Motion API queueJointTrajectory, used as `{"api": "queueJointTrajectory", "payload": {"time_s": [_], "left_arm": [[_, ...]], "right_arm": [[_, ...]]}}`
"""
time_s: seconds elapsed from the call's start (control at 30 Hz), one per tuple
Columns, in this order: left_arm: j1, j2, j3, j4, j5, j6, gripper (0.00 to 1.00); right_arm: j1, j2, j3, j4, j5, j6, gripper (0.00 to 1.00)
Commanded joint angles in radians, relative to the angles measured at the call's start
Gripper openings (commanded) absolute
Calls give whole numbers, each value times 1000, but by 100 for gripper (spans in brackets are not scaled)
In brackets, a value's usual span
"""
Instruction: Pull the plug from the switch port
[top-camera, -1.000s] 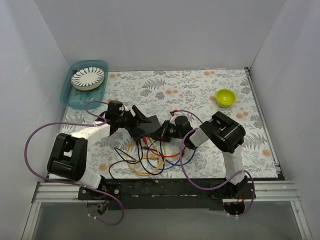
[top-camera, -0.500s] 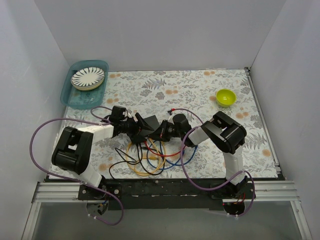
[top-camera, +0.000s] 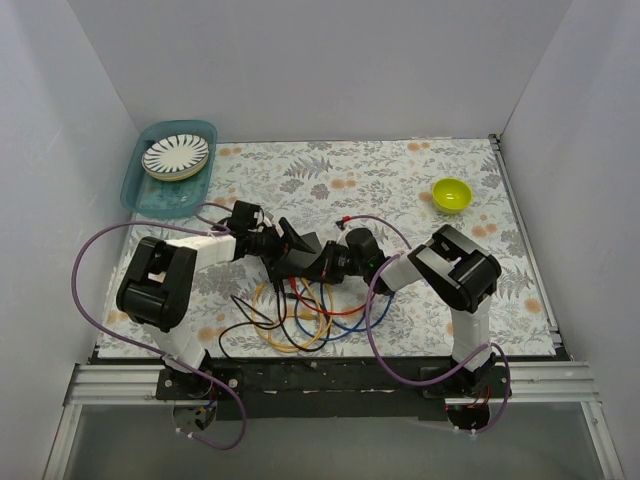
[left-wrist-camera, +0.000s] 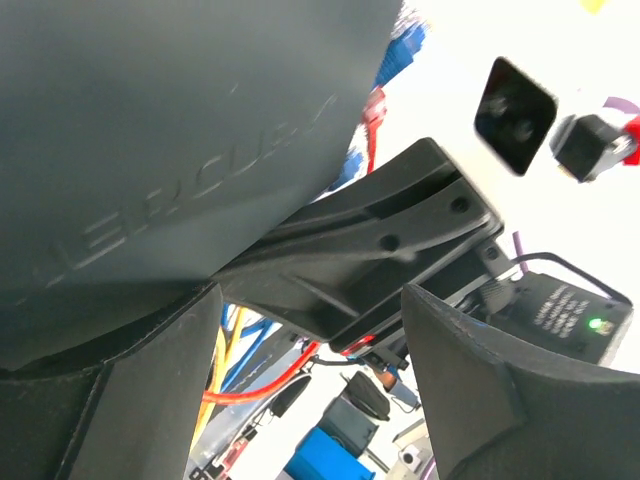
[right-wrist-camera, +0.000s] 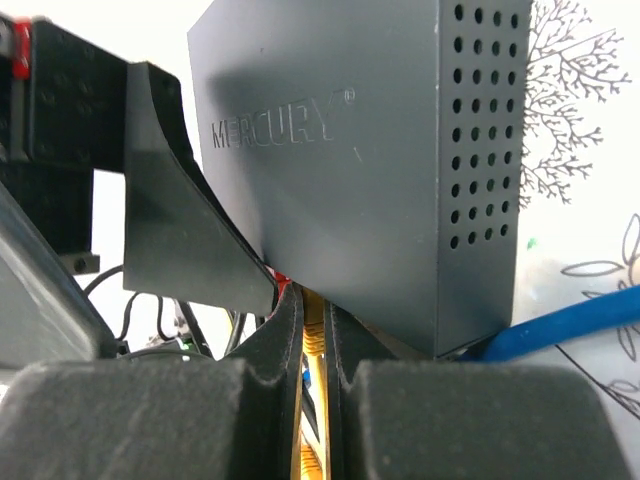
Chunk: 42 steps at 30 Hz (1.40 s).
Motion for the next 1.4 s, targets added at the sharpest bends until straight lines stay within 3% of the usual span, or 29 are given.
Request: {"api": "queueJointTrajectory", "payload": {"time_s": [0.0, 0.17, 0.3, 0.43, 0.5, 0.73, 0.87, 0.97, 1.0, 1.13, 1.37], "left_arm": [[17, 57, 20, -11, -203, 57, 73], [19, 67, 38, -22, -223, 61, 73], [23, 49, 55, -32, -229, 71, 73], [22, -36, 51, -101, -287, 112, 73], [19, -75, 40, -123, -332, 127, 74], [-38, -236, -14, -198, -393, 141, 75], [-46, -302, -47, -209, -431, 112, 76], [-44, -292, -29, -227, -450, 115, 76], [-41, -282, -25, -229, -450, 115, 77], [-36, -267, -9, -221, -442, 109, 77], [-23, -256, -15, -209, -422, 97, 77]], "right_arm": [[22, -39, -59, -72, -120, -67, 1], [22, -30, -78, -61, -160, -51, 1], [19, -20, -148, 53, -175, 28, 1], [3, 33, -233, 389, -170, 200, 1], [3, 45, -237, 446, -160, 257, 1], [2, 44, -165, 410, -161, 237, 1], [-6, -39, -153, 263, -135, 147, 1], [-13, -177, -123, -75, -54, -32, 1], [-15, -209, -100, -291, -19, -92, 1], [-32, -328, -53, -623, 135, -280, 1], [-61, -385, -26, -918, 349, -366, 1]]}}
